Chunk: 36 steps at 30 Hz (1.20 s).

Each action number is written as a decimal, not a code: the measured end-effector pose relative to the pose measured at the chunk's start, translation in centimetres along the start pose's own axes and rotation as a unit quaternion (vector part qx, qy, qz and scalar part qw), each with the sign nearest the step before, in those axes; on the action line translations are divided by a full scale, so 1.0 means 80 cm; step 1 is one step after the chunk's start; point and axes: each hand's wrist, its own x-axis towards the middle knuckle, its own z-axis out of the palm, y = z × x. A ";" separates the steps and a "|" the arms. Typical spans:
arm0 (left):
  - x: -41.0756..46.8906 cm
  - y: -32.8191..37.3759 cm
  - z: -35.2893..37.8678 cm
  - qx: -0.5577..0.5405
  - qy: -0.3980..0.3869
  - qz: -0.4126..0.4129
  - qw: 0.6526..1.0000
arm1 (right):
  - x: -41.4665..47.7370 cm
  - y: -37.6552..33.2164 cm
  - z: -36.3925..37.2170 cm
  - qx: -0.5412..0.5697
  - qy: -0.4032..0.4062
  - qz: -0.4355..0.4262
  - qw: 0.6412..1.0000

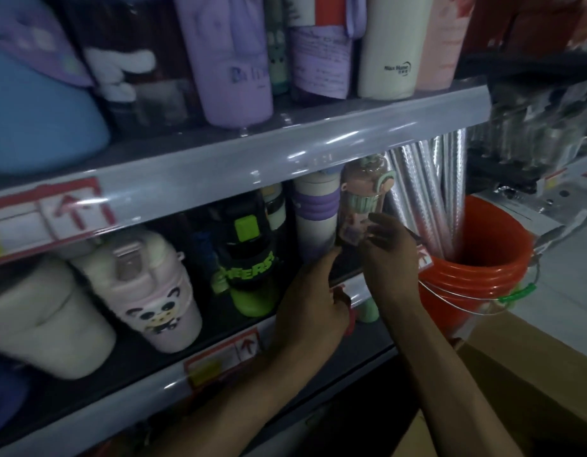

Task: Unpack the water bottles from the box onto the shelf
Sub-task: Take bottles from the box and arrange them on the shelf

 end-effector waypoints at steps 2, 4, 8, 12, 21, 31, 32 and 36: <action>-0.024 -0.008 -0.031 -0.005 -0.009 -0.008 1.000 | -0.016 -0.014 0.013 -0.004 0.004 -0.003 1.000; -0.046 -0.016 -0.061 -0.012 -0.004 -0.041 0.999 | -0.033 -0.027 0.028 -0.004 -0.007 0.000 1.000; -0.080 -0.030 -0.109 -0.032 0.075 -0.077 0.994 | -0.068 -0.045 0.055 0.007 -0.071 0.024 0.997; -0.096 -0.029 -0.128 -0.088 0.139 -0.104 0.981 | -0.096 -0.057 0.075 0.013 -0.117 0.035 0.992; -0.084 -0.008 -0.132 -0.183 0.087 -0.146 0.968 | -0.116 -0.078 0.089 0.039 -0.117 0.054 0.991; -0.101 0.000 -0.144 -0.232 0.082 -0.138 0.959 | -0.128 -0.084 0.086 0.002 -0.122 0.082 0.989; -0.106 -0.006 -0.144 -0.216 0.082 -0.135 0.963 | -0.129 -0.082 0.087 -0.007 -0.109 0.083 0.991; -0.129 -0.028 -0.160 -0.169 0.096 -0.114 0.974 | -0.149 -0.091 0.088 -0.025 -0.080 0.061 0.995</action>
